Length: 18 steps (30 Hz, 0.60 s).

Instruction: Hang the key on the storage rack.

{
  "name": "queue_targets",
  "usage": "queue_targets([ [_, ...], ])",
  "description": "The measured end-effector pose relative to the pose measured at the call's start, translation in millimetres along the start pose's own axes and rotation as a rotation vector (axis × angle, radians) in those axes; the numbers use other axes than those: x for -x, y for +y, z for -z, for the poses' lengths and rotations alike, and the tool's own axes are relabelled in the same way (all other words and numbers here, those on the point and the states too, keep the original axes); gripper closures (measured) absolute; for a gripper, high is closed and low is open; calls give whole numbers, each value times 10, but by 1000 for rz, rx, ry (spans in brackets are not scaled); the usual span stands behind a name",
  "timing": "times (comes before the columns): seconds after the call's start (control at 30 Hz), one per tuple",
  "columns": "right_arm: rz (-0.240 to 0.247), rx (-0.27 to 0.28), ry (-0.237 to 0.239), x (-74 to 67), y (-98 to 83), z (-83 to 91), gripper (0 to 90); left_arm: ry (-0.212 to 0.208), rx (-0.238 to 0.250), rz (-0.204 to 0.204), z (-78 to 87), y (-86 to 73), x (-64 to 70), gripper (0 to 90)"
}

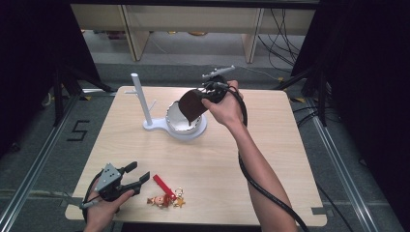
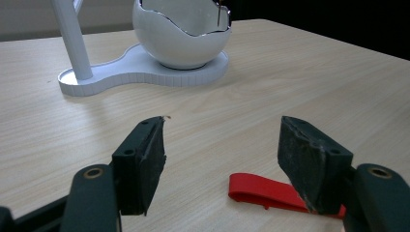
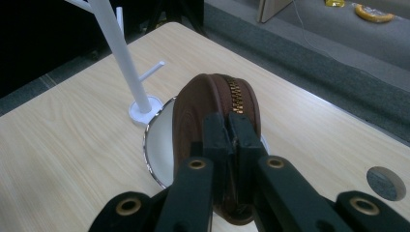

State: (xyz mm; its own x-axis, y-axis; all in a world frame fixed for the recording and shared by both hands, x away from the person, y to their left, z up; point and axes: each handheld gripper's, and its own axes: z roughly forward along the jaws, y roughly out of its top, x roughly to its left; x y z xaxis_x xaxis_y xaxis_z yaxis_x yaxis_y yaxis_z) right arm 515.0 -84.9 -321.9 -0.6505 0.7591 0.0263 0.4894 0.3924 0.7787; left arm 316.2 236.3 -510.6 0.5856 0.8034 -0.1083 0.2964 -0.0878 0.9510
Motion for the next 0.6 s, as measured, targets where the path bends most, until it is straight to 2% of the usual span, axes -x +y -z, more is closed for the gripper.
queue_targets([
  [0.07,-11,-8,4,-14,1,-15,881,0,1,0,1,0,0,332],
  [0.47,-4,-11,8,-25,-15,-158,879,-7,11,6,-3,-5,-5,332],
  [0.6,-10,6,1,-38,-36,-229,879,2,-1,2,6,-2,-2,332],
])
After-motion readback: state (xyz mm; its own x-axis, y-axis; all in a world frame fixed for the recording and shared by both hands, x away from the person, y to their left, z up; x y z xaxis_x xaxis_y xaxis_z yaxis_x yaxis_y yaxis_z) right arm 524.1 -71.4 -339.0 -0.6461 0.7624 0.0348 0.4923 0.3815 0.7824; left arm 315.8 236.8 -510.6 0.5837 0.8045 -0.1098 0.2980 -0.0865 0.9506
